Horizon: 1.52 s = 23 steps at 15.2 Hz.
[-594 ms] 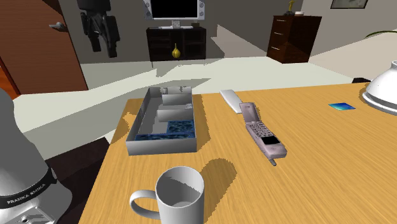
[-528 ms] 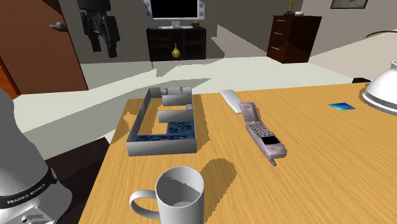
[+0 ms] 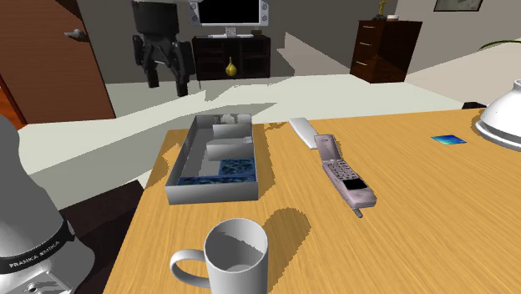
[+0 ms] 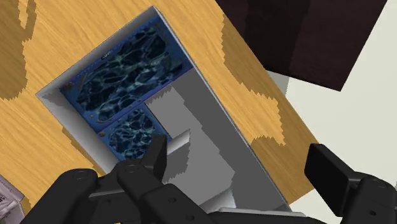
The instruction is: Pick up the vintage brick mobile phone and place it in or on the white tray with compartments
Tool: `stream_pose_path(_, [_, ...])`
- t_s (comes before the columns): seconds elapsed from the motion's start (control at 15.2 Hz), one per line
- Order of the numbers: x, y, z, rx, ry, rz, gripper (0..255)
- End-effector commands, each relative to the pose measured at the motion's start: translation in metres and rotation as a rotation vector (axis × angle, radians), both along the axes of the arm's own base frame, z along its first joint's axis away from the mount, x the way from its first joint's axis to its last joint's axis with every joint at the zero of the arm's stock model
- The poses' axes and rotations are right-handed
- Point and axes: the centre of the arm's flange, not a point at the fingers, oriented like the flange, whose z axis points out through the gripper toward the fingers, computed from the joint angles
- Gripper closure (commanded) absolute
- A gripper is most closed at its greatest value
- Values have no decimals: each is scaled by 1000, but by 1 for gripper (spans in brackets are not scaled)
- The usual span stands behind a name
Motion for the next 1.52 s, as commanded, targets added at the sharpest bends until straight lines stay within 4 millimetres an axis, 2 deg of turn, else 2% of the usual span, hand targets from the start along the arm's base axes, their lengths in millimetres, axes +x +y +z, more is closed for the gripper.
stream_pose_path(0.0, [12,-19,-9,-3,-3,39,0])
stream_pose_path(0.73, [82,-133,-58,-10,-14,227,0])
stream_pose_path(1.45, [172,-233,-105,-17,-25,415,0])
